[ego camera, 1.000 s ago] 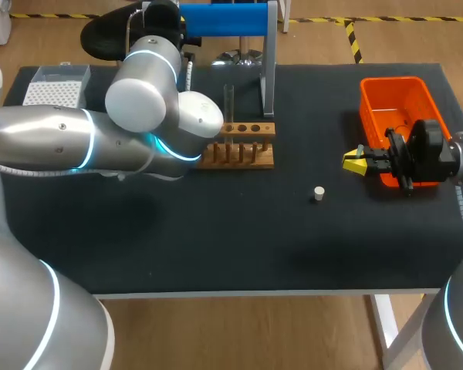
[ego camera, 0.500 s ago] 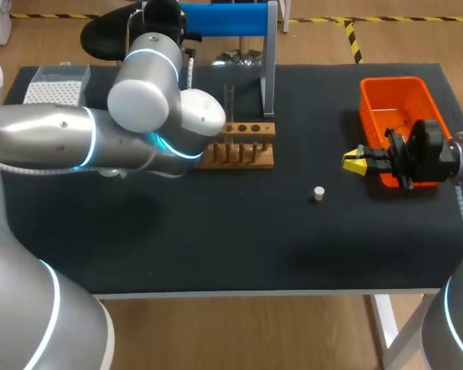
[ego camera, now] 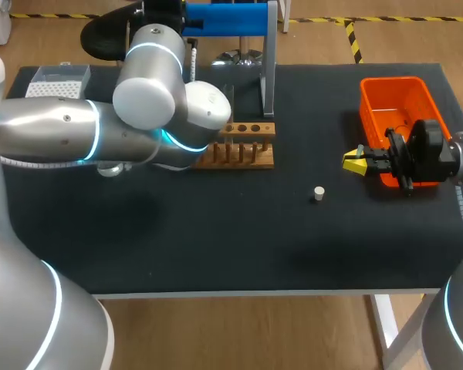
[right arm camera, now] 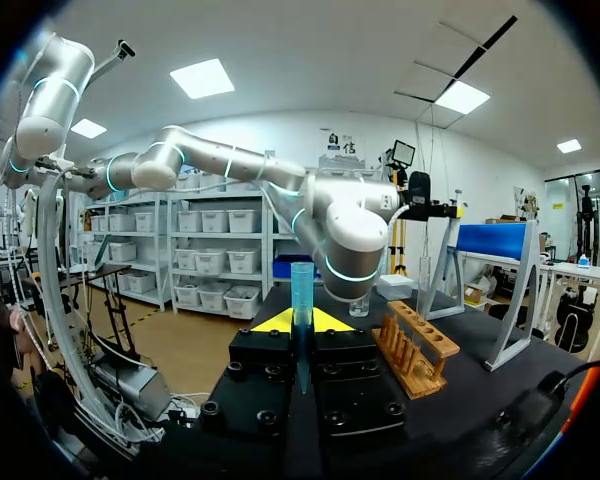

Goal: Invert the test tube, pick up the pipette, mount the tip to pipette, aspirate from beaker and dispense into the tube, eject the tip, return the pipette, and cap with the stopper.

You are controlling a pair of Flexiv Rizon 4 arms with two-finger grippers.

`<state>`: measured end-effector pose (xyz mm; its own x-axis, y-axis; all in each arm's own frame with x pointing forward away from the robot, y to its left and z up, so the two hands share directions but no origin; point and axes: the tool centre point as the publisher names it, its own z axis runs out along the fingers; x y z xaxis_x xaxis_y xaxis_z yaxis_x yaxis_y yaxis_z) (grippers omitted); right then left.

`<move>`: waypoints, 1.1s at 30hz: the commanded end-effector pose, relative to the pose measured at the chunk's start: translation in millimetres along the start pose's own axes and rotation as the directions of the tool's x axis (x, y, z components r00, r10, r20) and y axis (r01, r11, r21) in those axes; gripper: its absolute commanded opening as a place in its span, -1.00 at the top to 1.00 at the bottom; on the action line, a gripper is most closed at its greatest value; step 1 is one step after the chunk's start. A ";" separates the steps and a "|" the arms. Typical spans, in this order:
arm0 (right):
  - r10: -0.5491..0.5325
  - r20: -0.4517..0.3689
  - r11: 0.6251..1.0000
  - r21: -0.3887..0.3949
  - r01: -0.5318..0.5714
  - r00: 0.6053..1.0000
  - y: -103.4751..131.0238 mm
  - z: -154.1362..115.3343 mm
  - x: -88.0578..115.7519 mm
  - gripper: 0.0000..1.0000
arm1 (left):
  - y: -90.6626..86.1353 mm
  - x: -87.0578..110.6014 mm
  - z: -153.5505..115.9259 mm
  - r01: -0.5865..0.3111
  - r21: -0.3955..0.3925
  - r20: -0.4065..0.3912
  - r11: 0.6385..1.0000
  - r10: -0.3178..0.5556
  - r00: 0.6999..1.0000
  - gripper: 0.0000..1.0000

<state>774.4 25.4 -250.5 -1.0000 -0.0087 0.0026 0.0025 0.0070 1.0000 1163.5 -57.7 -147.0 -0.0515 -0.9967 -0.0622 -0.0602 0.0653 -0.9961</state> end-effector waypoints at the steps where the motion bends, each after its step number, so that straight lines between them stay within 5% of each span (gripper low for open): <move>1: 0.000 0.001 1.000 0.002 0.000 1.000 0.4 -0.2 0.9 1.00 | -12.8 -0.3 -10.4 0.020 -0.016 -0.011 1.000 -0.020 1.000 1.00; 16: 0.000 0.001 1.000 0.002 0.000 1.000 0.4 -0.2 0.9 1.00 | -45.5 14.3 -65.3 0.003 -0.054 -0.245 0.999 -0.016 0.969 1.00; 25: 0.000 0.001 1.000 0.002 0.000 1.000 0.4 -0.2 0.9 1.00 | -59.0 24.2 -115.1 0.006 -0.056 -0.409 0.998 -0.029 0.912 1.00; 29: 0.000 0.001 1.000 0.002 0.000 1.000 0.4 -0.2 0.9 1.00 | -65.1 28.7 -139.6 -0.005 -0.107 -0.524 0.994 -0.052 0.850 1.00; 33: 0.000 0.001 1.000 0.002 0.000 1.000 0.4 -0.2 0.9 1.00 | -67.2 28.9 -147.3 -0.031 -0.113 -0.531 0.993 -0.034 0.846 1.00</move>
<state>774.4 25.4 -250.5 -1.0000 -0.0086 0.0026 0.0026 0.0070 1.0000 1033.3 -97.2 -81.4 -0.4105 -0.9118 -0.0112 -0.0716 0.0445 -0.9964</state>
